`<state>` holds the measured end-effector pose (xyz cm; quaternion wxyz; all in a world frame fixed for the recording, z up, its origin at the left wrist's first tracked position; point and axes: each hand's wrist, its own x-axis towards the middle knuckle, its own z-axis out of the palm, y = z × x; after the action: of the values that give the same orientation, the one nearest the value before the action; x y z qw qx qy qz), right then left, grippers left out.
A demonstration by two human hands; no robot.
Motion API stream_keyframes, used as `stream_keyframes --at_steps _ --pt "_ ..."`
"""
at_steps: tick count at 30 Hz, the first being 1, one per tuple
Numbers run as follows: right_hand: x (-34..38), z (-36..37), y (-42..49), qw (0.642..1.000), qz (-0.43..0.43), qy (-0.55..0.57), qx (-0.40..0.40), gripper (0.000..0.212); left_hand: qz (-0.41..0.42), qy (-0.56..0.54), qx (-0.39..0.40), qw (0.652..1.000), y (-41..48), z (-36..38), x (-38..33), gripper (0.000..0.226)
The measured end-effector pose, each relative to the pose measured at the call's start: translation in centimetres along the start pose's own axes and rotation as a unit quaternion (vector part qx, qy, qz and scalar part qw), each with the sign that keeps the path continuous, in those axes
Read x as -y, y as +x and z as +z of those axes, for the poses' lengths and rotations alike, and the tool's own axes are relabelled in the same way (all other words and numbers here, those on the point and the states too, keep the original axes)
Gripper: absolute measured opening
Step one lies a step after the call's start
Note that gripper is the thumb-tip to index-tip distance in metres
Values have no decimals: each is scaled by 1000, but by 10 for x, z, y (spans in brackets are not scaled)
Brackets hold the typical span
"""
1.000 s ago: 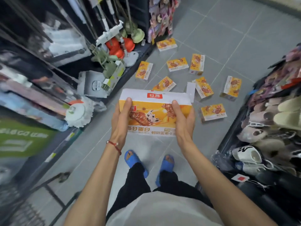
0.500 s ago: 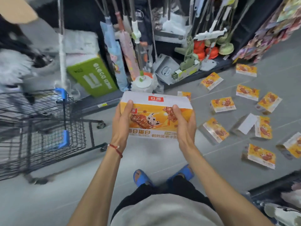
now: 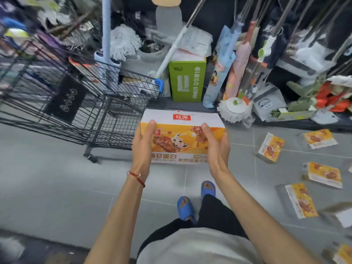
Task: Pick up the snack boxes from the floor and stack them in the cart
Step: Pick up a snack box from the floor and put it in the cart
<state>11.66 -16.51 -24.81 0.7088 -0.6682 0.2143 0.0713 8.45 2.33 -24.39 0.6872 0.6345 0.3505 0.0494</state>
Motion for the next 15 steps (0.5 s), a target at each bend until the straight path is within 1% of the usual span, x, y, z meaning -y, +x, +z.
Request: stream_keyframes --at_steps 3,7,9,12,15 --pt "2 35 4 999 4 -22 45 45 -12 -29 -42 999 11 -28 0 108" --pt "6 78 18 994 7 -49 95 53 0 -55 -99 994 21 -49 -10 102" --pt "8 98 27 991 8 -59 119 55 8 -67 -122 990 27 -56 -17 89" --pt "13 131 42 983 18 -77 165 51 4 -81 -168 983 41 -68 -30 81" --pt "18 158 58 976 29 -85 199 50 12 -81 -206 975 57 -74 -41 53"
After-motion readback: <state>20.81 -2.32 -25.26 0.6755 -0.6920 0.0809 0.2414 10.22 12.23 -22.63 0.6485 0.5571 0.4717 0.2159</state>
